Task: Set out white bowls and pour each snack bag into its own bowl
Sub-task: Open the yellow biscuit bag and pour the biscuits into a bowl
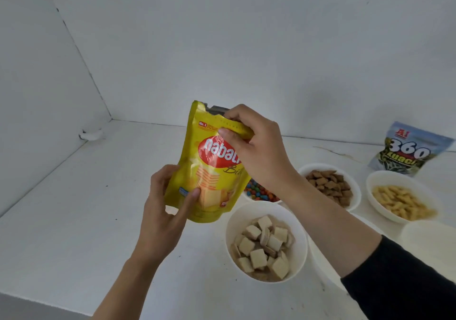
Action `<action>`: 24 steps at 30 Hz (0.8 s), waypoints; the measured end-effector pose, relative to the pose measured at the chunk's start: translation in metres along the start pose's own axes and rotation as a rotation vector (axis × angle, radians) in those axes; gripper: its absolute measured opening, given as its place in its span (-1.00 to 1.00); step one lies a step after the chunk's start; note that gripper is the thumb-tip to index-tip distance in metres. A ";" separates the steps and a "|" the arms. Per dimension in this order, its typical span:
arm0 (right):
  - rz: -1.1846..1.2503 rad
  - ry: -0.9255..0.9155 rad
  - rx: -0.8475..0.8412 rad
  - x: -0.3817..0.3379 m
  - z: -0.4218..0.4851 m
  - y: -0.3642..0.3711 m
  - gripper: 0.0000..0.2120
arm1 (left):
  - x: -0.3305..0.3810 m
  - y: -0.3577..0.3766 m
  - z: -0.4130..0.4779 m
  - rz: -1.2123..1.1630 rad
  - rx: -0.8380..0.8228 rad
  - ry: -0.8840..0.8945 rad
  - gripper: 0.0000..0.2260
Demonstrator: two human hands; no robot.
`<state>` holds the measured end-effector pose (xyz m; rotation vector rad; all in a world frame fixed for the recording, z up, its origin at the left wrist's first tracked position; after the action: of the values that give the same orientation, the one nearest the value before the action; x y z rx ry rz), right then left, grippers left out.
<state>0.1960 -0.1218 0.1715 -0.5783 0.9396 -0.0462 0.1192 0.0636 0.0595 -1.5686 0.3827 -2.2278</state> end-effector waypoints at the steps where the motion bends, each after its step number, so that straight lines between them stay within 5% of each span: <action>1: 0.049 0.000 0.017 0.000 -0.003 -0.010 -0.90 | 0.002 0.005 -0.001 0.023 0.010 0.012 -0.61; 4: 0.208 -0.002 -0.009 0.000 -0.014 -0.031 -0.84 | 0.001 0.026 0.000 -0.117 -0.016 -0.010 -0.71; 10: 0.341 -0.001 0.016 0.008 -0.040 -0.074 -0.83 | 0.010 0.079 0.002 -0.694 -0.077 -0.104 -0.41; 16: 0.303 0.054 0.109 0.019 -0.069 -0.121 -0.88 | 0.052 0.103 0.007 -0.711 -0.030 -0.028 -0.49; 21: 0.087 0.078 0.159 0.025 -0.106 -0.151 -0.89 | 0.079 0.095 0.004 -0.781 0.106 -0.004 -0.77; 24: 0.248 0.112 0.142 0.043 -0.127 -0.157 -0.89 | 0.089 0.093 0.001 -0.720 0.107 -0.032 -0.82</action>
<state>0.1561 -0.3238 0.1585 -0.3273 1.1019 0.0770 0.1085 -0.0598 0.0937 -1.8813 -0.3741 -2.6557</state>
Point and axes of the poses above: each hand's wrist, its own z-axis towards the middle knuckle, its own y-axis out of the palm, x = y × z, the point moved 10 cm from there along z, towards the middle knuckle, and after that the axes turned 14 degrees about -x, right-handed, at the moved point
